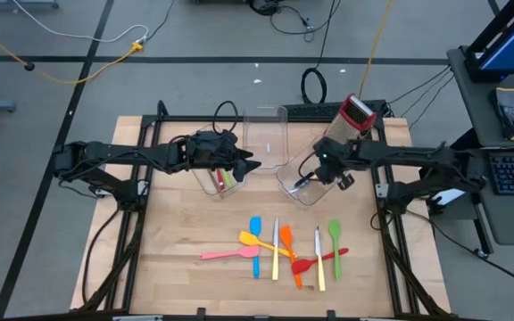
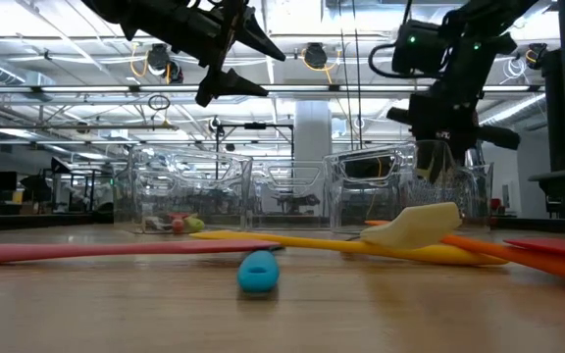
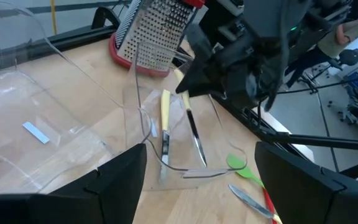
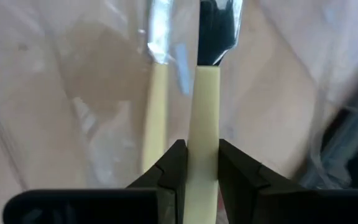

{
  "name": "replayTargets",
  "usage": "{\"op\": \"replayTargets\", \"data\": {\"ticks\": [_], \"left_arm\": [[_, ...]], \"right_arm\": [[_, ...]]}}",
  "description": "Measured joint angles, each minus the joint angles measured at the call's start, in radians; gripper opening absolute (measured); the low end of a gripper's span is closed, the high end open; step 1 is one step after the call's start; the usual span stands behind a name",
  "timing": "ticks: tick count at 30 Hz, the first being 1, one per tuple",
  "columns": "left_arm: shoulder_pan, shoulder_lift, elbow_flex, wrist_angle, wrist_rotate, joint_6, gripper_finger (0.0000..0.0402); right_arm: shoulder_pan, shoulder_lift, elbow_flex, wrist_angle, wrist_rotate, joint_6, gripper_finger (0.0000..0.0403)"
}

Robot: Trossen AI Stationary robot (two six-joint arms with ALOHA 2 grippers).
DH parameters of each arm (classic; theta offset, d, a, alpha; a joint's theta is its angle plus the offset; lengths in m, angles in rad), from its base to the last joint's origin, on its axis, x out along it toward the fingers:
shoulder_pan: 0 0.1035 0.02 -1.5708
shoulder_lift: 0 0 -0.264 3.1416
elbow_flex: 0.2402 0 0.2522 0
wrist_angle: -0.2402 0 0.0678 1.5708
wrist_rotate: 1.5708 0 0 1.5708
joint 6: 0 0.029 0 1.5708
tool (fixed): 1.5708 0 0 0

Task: Pick & Place Kitchen Items
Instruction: Put the yellow table knife into the right transparent bin

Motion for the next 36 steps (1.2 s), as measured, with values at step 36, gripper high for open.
{"op": "replayTargets", "data": {"ticks": [36], "left_arm": [[-0.001,0.0,0.0,-0.007,0.0,-0.004,0.0306]], "right_arm": [[-0.019,0.18,0.0,0.061,-0.029,0.061,0.014]]}}
